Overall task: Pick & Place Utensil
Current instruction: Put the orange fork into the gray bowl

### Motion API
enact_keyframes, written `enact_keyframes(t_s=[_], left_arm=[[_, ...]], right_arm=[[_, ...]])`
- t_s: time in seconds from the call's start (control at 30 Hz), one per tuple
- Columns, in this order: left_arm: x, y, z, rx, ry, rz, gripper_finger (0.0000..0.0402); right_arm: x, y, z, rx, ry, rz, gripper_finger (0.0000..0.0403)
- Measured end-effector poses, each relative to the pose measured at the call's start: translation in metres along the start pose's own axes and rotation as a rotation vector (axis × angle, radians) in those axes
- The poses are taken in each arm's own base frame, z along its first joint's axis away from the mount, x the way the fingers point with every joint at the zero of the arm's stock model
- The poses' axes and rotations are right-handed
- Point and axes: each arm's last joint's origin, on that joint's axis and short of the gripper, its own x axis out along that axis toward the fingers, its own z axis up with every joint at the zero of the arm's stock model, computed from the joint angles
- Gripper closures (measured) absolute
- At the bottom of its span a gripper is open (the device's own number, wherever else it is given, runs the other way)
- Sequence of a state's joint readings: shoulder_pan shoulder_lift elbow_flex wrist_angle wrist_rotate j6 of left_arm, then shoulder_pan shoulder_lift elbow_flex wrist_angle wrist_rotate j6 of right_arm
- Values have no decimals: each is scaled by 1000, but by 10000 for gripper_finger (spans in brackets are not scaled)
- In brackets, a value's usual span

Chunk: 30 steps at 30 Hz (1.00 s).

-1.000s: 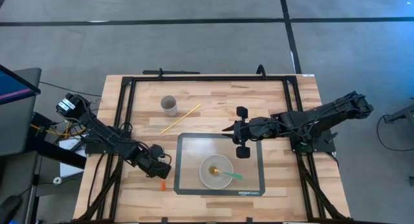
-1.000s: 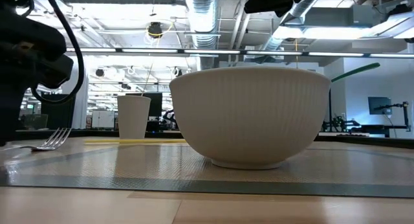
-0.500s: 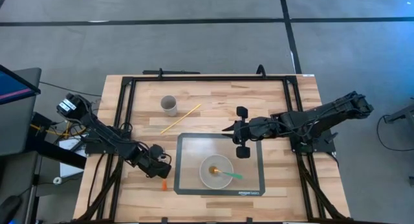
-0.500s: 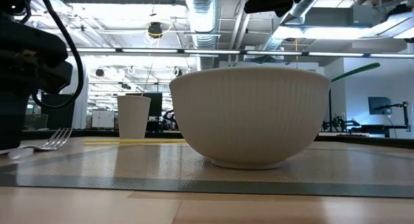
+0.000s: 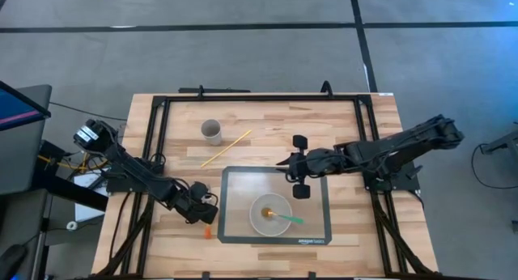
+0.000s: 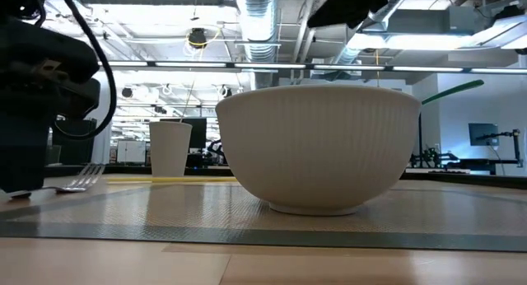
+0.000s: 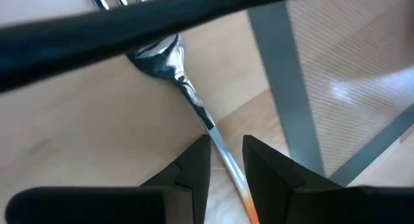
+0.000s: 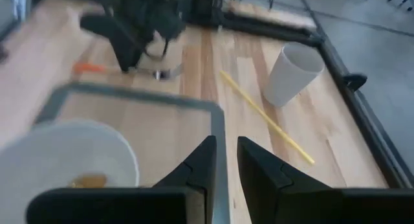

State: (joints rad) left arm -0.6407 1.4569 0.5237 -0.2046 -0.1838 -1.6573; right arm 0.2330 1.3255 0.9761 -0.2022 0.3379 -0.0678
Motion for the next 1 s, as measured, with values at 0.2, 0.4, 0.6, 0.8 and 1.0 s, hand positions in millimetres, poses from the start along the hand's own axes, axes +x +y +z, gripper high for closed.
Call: enact_keyframes(t_s=[0.2,0.4,0.6,0.8,1.0], left_arm=[[3,0,-1,32,1,-3,344],[-11,-2,4,119,-55,-63,393],[-34,-18,9,173,-132,-196,398],[-71,-60,17,338,-230,-364,398],[-87,-92,34,364,-143,-464,398]], right_arm=[[11,0,-4,-20,22,-9,347],[13,-1,-3,-13,17,1,347],[10,3,-2,25,7,115,347],[8,11,-4,40,27,245,347],[6,18,-9,113,89,304,347]])
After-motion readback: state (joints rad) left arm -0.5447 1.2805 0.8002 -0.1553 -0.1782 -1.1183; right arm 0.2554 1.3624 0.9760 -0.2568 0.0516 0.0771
